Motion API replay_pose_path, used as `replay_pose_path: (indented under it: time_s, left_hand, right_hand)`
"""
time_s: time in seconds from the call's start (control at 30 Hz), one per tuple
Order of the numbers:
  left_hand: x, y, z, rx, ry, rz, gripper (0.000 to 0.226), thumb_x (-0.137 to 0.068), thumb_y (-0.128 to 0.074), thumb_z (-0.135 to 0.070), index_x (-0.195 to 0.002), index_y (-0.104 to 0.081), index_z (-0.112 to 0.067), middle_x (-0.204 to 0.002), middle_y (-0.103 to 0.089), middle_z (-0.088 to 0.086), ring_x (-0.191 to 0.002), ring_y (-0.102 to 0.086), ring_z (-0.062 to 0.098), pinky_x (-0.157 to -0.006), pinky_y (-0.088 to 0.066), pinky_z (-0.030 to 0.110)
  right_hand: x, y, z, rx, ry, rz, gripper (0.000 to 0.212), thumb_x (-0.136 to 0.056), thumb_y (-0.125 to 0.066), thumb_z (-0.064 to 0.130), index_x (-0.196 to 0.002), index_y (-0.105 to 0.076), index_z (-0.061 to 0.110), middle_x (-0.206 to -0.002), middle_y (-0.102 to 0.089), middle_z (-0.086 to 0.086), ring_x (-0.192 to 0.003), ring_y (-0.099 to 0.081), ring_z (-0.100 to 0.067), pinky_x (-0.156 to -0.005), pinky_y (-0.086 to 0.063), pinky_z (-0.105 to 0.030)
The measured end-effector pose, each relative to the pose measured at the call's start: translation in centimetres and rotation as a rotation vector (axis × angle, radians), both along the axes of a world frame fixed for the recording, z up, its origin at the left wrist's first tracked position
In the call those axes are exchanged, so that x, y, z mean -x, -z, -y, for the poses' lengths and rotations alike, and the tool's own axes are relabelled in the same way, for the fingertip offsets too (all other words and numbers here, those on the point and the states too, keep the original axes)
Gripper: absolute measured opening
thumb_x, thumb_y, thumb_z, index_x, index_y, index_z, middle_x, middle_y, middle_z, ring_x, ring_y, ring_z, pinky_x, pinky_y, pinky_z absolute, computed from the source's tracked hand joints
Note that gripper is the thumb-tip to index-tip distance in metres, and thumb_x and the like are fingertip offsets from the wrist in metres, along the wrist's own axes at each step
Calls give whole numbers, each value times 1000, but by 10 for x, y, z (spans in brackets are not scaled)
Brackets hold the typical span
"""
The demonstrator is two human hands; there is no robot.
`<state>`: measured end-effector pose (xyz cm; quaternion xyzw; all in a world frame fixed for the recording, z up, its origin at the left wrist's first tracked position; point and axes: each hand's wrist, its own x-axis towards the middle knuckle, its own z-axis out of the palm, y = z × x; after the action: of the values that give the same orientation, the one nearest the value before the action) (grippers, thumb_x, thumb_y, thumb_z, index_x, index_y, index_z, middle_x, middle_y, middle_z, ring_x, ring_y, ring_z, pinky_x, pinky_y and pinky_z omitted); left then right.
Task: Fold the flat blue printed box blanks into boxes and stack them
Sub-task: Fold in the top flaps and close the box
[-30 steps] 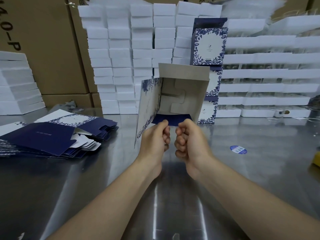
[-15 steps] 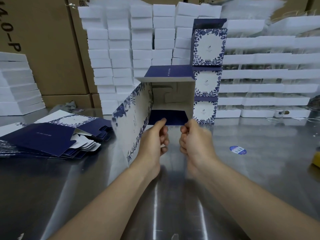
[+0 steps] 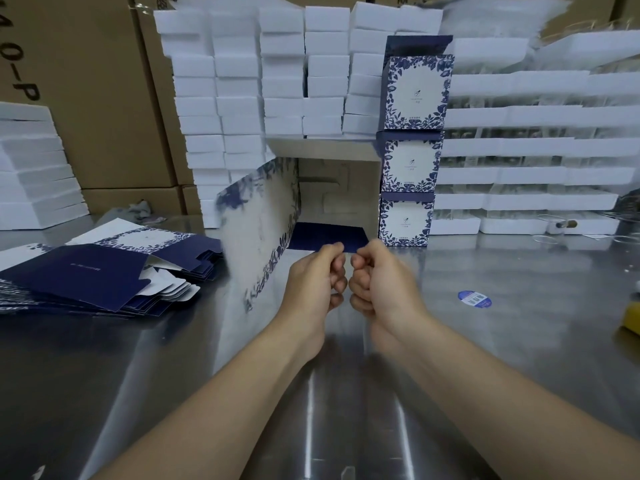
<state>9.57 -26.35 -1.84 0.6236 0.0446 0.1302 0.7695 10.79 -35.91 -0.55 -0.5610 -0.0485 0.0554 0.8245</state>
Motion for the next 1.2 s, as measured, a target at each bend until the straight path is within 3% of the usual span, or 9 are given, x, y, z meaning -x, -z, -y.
replay_pose_path:
  time_s: [0.3,0.37,0.47,0.57,0.67,0.83,0.97,1.03,1.2]
  left_hand:
    - [0,0,0,-54,-25,-16,36,-100,-59,-24,-65,-55,-19,-54,-50,-3,-53,-44,12,-63,-39,33]
    - [-2,0,-4,-37,-74,-40,36,-98,-59,-22,-64,-47,-20,-54,-43,-4,-54,-38,14,-60,-34,32]
    - [-6,1,-11,9,-151,-95,37,-96,-57,-19,-65,-37,-23,-56,-32,-5,-52,-27,14,-52,-23,28]
    - [-7,2,-15,28,-179,-148,38,-96,-55,-19,-65,-35,-24,-55,-30,-5,-50,-25,15,-50,-22,28]
    - [-6,4,-18,-48,-221,-198,37,-94,-55,-21,-64,-33,-23,-57,-30,-3,-53,-23,17,-55,-22,34]
    - [-6,0,-21,-262,-294,-168,52,-89,-57,-23,-40,-38,-24,-45,-31,-9,-52,-30,18,-57,-23,33]
    - [-2,3,-17,-395,-263,-96,62,-91,-54,-19,-33,-33,-22,-38,-24,-12,-36,-25,10,-55,-20,30]
    - [-3,5,-17,-414,-274,-81,63,-92,-55,-20,-34,-32,-22,-38,-24,-12,-36,-25,11,-55,-19,30]
    - [-7,8,-21,-406,-310,-5,54,-94,-58,-24,-44,-40,-17,-47,-34,-8,-41,-31,9,-58,-29,28]
  right_hand:
    - [3,4,-1,187,1,46,32,-88,-55,19,-57,-54,22,-48,-46,3,-40,-34,-10,-42,-24,-21]
    - [3,3,-2,250,46,53,17,-87,-56,17,-70,-58,20,-61,-52,0,-49,-40,-13,-45,-27,-24]
    - [-6,-1,4,231,224,96,7,-92,-54,14,-89,-54,20,-83,-54,-2,-77,-49,-22,-64,-38,-33]
    - [-15,-13,18,166,402,182,11,-102,-51,30,-98,-61,28,-98,-62,7,-104,-61,-29,-97,-51,-45]
    - [-16,-27,29,115,452,304,26,-107,-43,46,-107,-68,40,-113,-65,20,-120,-60,-17,-114,-45,-48]
    - [-15,-34,37,123,428,472,48,-104,-36,62,-106,-77,36,-120,-70,20,-117,-60,-4,-106,-43,-34]
    - [-17,-29,37,201,340,596,19,-101,-63,35,-96,-71,19,-90,-67,16,-86,-58,1,-78,-42,-14]
    - [-18,-23,34,255,276,592,10,-100,-69,30,-108,-70,24,-108,-70,13,-101,-63,-1,-86,-46,-16]
    - [-28,-10,33,385,245,527,48,-90,-83,32,-130,-57,37,-129,-62,13,-119,-61,-4,-99,-52,-26]
